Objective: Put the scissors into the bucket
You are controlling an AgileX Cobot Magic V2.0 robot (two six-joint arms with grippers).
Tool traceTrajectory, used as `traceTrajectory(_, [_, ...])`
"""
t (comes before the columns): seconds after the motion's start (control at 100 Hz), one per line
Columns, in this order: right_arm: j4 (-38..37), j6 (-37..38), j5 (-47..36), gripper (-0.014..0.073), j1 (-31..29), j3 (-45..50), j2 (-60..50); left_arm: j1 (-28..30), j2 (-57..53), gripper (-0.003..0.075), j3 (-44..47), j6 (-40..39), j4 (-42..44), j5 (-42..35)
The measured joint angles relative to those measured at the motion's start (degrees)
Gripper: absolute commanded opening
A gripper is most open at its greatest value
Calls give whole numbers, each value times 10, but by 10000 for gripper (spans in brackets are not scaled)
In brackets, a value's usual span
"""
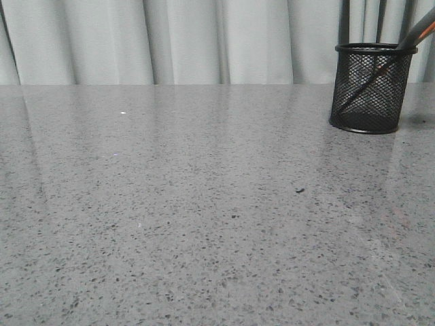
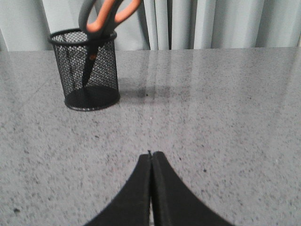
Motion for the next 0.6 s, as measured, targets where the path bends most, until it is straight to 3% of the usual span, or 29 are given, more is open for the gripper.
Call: traceTrajectory(0.6, [-16, 2, 50, -69, -1, 4, -32, 0, 0, -20, 0, 0, 0, 0])
